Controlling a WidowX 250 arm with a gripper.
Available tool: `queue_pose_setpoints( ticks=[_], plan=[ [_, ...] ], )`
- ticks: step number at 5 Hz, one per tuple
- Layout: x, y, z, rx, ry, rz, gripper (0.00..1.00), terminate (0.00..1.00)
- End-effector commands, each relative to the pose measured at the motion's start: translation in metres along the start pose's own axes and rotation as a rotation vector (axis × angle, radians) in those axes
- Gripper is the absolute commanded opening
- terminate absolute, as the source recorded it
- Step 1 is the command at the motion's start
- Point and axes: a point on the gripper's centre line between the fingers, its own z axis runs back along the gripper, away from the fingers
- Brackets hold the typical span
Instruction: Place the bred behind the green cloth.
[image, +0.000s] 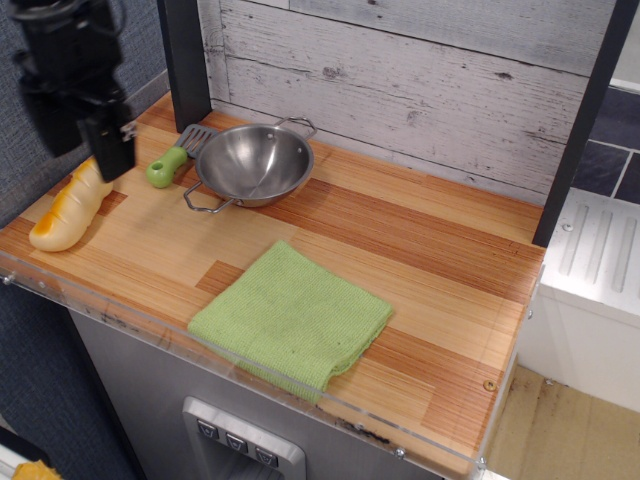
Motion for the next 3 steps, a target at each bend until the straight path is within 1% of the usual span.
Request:
queue_pose_setpoints(
  ticks=[1,3],
  plan=[
    [-0.021,0.025,-0.015,0.095,0.033,0.231,1.0,0.0],
    [-0.036,0.04,-0.034,0.137,0.141,0.375,1.0,0.0]
  ],
)
